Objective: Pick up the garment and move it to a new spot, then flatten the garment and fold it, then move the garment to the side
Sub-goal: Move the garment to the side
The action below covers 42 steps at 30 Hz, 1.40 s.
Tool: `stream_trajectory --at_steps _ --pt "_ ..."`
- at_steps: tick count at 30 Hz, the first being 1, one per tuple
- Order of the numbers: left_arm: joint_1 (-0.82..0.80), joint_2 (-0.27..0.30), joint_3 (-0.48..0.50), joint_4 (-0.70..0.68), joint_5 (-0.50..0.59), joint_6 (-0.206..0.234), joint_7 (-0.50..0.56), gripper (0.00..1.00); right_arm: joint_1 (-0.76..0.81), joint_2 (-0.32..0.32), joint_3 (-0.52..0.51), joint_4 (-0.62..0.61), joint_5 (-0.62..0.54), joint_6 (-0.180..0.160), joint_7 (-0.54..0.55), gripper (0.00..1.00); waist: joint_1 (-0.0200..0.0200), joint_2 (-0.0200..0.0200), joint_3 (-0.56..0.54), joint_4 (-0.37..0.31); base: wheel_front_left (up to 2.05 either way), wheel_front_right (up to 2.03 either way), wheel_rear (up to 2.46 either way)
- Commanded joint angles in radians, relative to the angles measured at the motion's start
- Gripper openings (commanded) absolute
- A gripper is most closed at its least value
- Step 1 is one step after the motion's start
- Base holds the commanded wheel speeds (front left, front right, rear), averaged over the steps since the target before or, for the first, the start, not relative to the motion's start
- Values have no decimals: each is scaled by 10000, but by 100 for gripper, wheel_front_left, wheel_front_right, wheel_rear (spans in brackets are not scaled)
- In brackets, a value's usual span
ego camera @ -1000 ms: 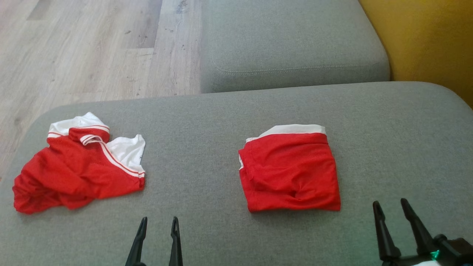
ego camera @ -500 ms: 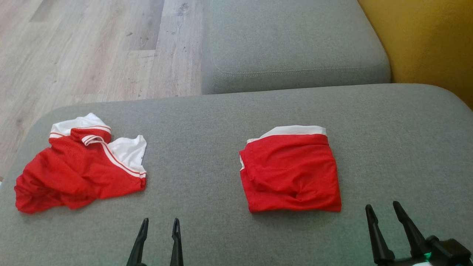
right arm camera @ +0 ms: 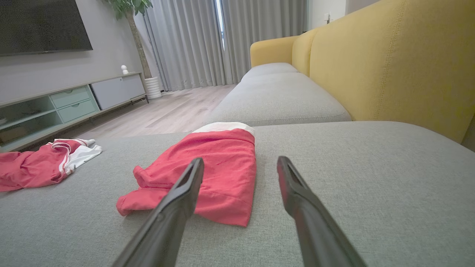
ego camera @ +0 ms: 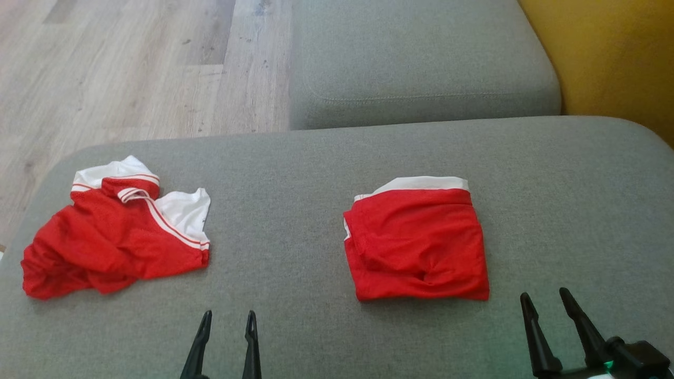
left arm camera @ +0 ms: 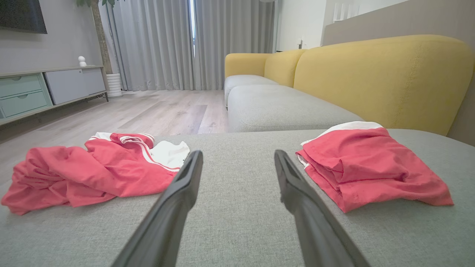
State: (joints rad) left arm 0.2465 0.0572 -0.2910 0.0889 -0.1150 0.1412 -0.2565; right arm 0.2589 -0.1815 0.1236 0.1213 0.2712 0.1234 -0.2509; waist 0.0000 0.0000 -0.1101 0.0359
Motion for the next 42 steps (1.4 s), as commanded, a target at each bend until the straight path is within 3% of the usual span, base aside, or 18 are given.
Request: stream_trajectory --at_steps 1,11,21,30,31,33,34,42 --pt "-363 -69 292 -363 -51 55 -53 100 -375 -236 148 -272 -92 73 -108 100 0 0 54 7 0 0 0" --pt "-757 -69 95 -504 -311 122 -53 100 -1130 -446 180 271 44 73 -108 100 0 0 1105 133 0 0 0" --pt "-1978 -70 -461 -600 -333 285 -53 100 -4437 -966 263 2476 927 73 849 100 0 0 2945 245 0 0 0" --pt "-2697 -70 -913 -472 -487 421 -53 100 -5716 -886 1675 3822 3032 73 2306 100 0 0 3549 400 0 0 0" --pt "-2744 -70 -929 -468 -498 437 -53 100 -5761 -898 1866 3860 3323 73 2339 83 0 0 3597 401 0 0 0" --pt "-2821 -70 -937 -469 -506 461 -53 100 -5865 -1010 2203 3906 3781 73 2282 4 0 0 3684 381 0 0 0" --pt "-2852 -70 -928 -478 -503 477 -53 100 -5932 -1104 2287 3936 3906 73 2141 0 0 0 3729 354 0 0 0" --pt "-3100 -70 -769 -703 -381 471 -53 100 -6825 -2771 2187 4526 3293 73 1431 0 0 0 4340 -406 0 0 0"
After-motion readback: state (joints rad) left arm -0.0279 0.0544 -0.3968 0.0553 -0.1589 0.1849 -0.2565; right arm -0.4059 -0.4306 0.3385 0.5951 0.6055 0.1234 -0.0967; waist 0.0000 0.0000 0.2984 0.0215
